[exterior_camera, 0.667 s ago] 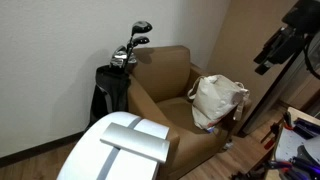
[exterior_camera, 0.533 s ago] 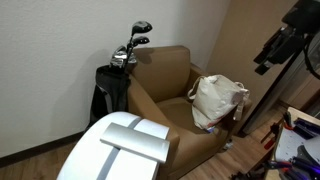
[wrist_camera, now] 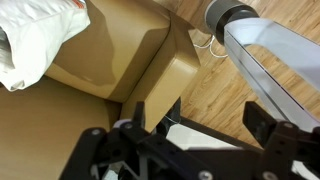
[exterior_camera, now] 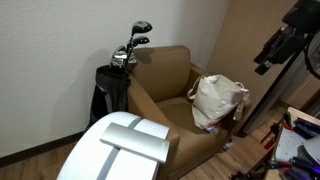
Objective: Move the bag to the left
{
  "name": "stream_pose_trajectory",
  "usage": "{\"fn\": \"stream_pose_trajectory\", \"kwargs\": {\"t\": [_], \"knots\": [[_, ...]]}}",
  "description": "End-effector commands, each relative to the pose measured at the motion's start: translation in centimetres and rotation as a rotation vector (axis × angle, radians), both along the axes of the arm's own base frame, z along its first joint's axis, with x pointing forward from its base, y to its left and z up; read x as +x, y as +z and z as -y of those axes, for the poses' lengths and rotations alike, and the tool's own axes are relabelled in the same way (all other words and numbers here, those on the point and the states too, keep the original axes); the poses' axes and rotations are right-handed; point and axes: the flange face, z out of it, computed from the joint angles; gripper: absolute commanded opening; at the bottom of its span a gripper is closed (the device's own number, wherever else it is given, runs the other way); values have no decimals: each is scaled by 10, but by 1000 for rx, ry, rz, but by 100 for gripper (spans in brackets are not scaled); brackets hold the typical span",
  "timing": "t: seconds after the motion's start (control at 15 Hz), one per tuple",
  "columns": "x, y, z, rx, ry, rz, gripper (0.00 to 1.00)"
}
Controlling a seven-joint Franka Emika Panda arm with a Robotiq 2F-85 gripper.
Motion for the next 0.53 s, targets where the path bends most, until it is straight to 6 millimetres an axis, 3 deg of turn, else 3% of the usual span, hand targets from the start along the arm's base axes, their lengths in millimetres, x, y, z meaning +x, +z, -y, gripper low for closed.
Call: {"fn": "stream_pose_trajectory", "kwargs": {"t": [0.0,0.13,0.47], "knots": [[1,1,0,-5,-1,11,100],[7,-1,0,15,-11,1,100],[47,-9,22,68,-115,8,100]]}}
